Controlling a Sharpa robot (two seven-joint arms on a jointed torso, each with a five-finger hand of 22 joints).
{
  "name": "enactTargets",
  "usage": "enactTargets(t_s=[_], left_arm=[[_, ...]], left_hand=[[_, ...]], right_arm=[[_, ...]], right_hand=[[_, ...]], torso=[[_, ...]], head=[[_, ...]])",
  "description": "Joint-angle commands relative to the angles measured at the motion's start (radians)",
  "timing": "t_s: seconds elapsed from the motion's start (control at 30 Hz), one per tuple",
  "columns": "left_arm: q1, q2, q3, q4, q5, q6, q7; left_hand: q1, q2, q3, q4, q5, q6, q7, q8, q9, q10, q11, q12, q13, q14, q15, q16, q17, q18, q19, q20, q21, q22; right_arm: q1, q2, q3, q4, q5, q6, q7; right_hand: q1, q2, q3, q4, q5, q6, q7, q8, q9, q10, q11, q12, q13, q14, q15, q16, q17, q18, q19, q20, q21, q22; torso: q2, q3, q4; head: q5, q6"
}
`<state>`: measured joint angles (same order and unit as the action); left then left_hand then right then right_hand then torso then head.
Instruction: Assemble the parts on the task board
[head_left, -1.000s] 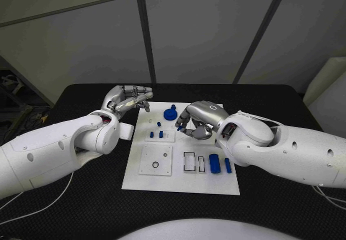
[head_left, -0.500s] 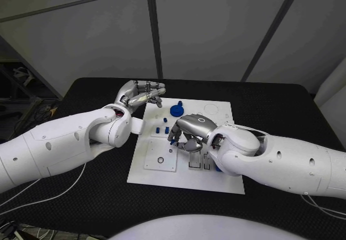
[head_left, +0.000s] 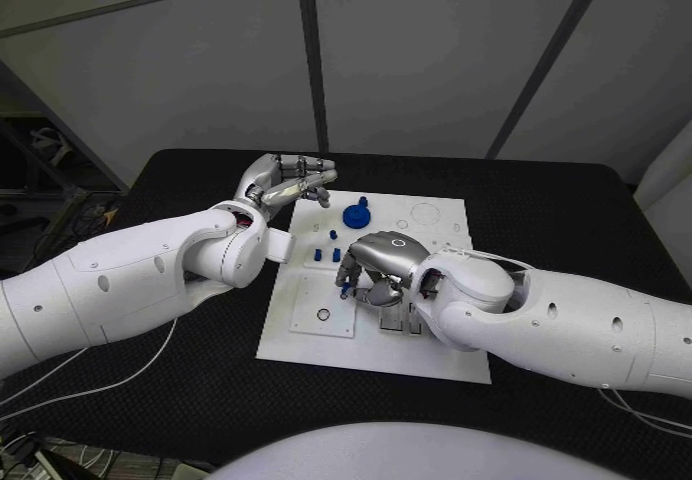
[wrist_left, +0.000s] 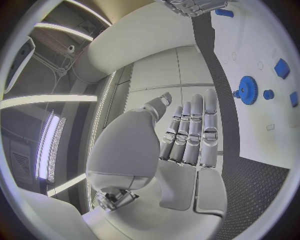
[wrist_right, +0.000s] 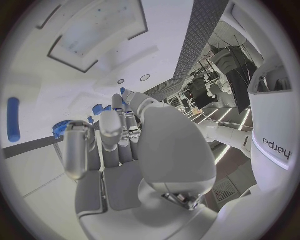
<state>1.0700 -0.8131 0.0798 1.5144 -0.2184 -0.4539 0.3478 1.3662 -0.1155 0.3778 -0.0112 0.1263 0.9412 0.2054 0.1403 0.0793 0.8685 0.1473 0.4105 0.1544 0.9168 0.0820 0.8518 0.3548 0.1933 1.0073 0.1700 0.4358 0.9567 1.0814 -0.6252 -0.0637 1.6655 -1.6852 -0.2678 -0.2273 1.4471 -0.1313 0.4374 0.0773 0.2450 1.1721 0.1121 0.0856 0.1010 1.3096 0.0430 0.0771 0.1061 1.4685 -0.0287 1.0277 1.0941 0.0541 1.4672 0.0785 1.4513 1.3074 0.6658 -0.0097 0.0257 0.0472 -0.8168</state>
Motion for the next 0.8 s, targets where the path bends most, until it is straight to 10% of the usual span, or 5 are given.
enactTargets(t_s=[0.03, 0.8], left_arm=[[0.001, -0.001, 0.001, 0.001, 0.002, 0.012, 0.006], [0.001, 0.002, 0.001, 0.004, 0.002, 0.016, 0.005]], left_hand=[[0.005, 0.008, 0.0, -0.006, -0.001, -0.008, -0.001, 0.006, -0.001, -0.009, 0.003, 0.007, -0.001, -0.007, -0.002, -0.007, -0.002, -0.014, -0.008, 0.001, -0.007, -0.002], [0.004, 0.009, -0.002, -0.006, -0.001, -0.012, 0.001, 0.008, -0.002, -0.014, 0.004, 0.011, -0.002, -0.011, 0.0, -0.01, -0.005, -0.014, -0.01, 0.002, -0.009, -0.004]], right_arm=[[0.0, 0.002, 0.0, 0.002, -0.014, 0.035, -0.005], [-0.006, 0.021, -0.001, -0.023, -0.028, 0.055, -0.013]], right_hand=[[-0.008, 0.0, -0.005, -0.004, -0.003, 0.003, 0.007, 0.007, 0.001, 0.005, 0.004, -0.006, 0.001, 0.038, -0.005, 0.002, 0.0, -0.008, 0.002, -0.006, 0.005, 0.067], [-0.008, 0.0, -0.005, -0.004, -0.003, 0.003, 0.007, 0.006, 0.001, 0.005, 0.003, -0.007, 0.001, 0.038, -0.005, 0.003, 0.001, -0.008, 0.002, -0.006, 0.005, 0.067]], torso=[[0.0, -0.0001, 0.0005], [0.001, 0.0004, 0.0002]], head=[[0.001, -0.003], [0.009, -0.012]])
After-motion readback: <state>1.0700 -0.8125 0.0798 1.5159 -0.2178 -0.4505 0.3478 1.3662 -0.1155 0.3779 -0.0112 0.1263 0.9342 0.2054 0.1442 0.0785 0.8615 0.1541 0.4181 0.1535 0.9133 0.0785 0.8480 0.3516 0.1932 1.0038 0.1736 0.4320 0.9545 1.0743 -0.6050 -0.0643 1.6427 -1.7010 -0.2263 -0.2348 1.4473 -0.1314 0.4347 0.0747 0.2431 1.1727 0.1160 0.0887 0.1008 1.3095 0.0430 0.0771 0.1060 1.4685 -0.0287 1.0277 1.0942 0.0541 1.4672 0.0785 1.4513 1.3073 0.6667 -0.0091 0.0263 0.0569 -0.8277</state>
